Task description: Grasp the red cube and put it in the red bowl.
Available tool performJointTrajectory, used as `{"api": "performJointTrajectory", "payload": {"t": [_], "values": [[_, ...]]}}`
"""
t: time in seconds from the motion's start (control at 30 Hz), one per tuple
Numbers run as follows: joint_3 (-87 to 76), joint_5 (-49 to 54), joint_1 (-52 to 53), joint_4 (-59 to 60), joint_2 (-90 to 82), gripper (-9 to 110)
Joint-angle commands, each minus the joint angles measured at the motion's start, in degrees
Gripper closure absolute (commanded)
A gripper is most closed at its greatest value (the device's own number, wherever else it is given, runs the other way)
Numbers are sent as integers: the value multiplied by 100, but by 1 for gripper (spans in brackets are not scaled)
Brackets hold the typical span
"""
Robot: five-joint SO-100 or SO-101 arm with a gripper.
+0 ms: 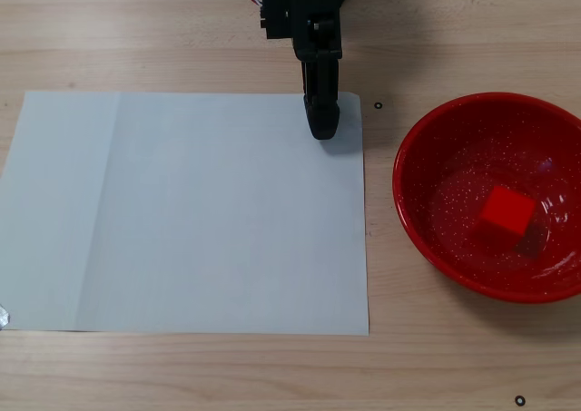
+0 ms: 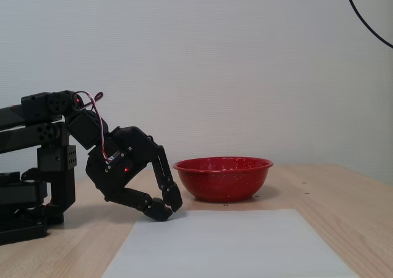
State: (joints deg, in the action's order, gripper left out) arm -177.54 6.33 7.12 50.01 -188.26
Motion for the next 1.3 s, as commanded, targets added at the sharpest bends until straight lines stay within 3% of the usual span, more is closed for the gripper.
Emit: {"api": "performJointTrajectory", "payload": {"t": [0.0, 1.27], "values": [[-26, 70, 53, 79, 53, 101], [-26, -97, 53, 105, 53, 101]]}}
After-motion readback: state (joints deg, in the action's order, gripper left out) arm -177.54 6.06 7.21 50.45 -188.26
